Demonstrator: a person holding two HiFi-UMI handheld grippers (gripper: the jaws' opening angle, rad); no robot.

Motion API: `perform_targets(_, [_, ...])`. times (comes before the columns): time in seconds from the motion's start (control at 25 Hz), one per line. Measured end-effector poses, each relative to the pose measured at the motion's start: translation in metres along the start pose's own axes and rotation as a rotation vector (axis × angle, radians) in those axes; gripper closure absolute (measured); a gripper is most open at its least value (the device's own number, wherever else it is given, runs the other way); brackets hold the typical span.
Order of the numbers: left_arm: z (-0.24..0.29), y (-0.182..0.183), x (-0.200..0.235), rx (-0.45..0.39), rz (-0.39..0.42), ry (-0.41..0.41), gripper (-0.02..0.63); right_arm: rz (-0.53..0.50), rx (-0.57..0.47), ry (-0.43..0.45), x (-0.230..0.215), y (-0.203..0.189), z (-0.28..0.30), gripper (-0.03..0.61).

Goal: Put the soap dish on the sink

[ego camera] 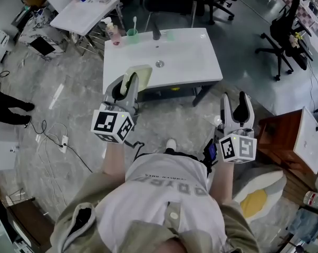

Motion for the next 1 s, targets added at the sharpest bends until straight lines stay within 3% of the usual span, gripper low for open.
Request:
perform_targets(0.32, [0.047, -0.017, -0.015, 0.023, 0.005, 0.010, 0.600, 0.022, 0.016, 0.002, -0.049, -0.018, 0.030, 0.334])
perform_targets(1.0, [0.093, -0.049, 0.007, 0.098, -0.023, 0.014, 0.600, 0.057, 0.082, -0.022, -0.068, -0.054, 0.068, 0.334])
Point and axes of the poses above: the fingertips, and each gripper's own axes: z forward along the fingers, x to its left, y out of its top, the point moved 3 cm from there along -z, backward along the fingers, and after that the axes turned 11 degrees about -x, right-handed, at the moved point
